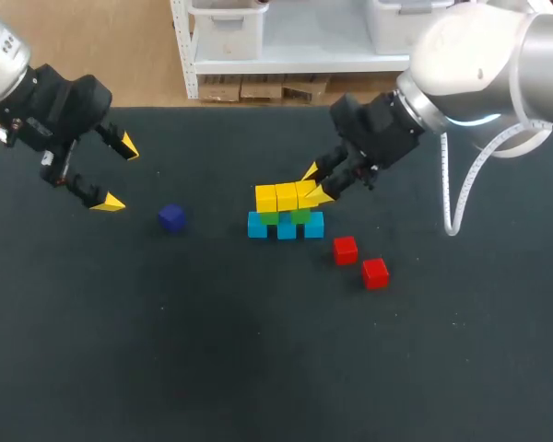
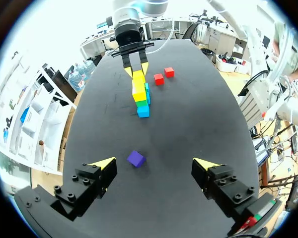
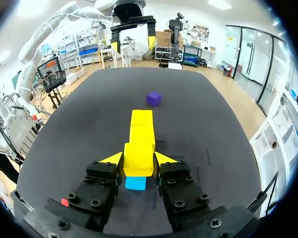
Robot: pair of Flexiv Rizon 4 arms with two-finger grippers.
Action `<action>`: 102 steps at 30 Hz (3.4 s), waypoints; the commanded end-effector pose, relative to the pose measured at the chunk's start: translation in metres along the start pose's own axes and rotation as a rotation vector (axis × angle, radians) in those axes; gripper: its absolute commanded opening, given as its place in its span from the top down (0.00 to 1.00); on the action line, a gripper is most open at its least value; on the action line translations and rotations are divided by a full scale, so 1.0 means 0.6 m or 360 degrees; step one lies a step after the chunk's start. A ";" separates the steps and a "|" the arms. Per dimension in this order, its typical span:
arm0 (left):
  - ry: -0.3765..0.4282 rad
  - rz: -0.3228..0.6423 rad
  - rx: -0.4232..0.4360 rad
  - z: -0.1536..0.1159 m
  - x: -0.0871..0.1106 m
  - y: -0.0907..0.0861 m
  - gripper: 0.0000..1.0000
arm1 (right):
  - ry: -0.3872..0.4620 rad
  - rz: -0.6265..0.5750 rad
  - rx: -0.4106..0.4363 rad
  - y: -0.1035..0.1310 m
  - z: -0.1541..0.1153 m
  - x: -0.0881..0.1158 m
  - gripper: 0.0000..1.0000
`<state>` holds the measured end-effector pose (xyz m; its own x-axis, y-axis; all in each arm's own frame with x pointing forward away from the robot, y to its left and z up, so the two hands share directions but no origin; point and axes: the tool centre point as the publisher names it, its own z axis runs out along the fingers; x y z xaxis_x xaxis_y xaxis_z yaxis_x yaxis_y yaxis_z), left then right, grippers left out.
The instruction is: Place the blue cubes, place green cubes on the blue cubes, place the yellow cubes on the green cubes, then place the red cubes on the yellow cubes, and place purple cube on the red cubes.
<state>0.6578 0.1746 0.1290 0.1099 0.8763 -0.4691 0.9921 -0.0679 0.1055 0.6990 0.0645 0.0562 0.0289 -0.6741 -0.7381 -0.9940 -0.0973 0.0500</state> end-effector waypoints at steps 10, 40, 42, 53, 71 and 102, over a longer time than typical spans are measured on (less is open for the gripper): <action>-0.0005 0.0006 0.0002 0.001 0.002 0.002 0.00 | -0.0003 -0.0004 -0.0006 0.003 0.003 0.001 1.00; -0.0005 0.0006 0.0002 0.001 0.002 0.002 0.00 | 0.0001 -0.0003 -0.0018 0.002 0.005 0.003 0.64; -0.0005 0.0006 0.0002 0.001 0.002 0.002 0.00 | 0.0001 -0.0002 -0.0018 0.002 0.006 0.003 0.62; -0.0005 0.0006 0.0002 0.001 0.002 0.002 0.00 | 0.0000 -0.0008 -0.0017 0.002 0.006 0.003 0.54; -0.0005 0.0006 0.0002 0.001 0.002 0.002 0.00 | 0.0033 0.0040 0.0097 -0.005 -0.046 0.023 0.00; -0.0005 0.0006 0.0002 0.001 0.002 0.002 0.00 | 0.0015 0.0022 0.0076 -0.003 -0.031 0.037 1.00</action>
<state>0.6579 0.1746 0.1290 0.1098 0.8763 -0.4691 0.9921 -0.0678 0.1055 0.6996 0.0338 0.0539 0.0148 -0.6847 -0.7286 -0.9986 -0.0471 0.0240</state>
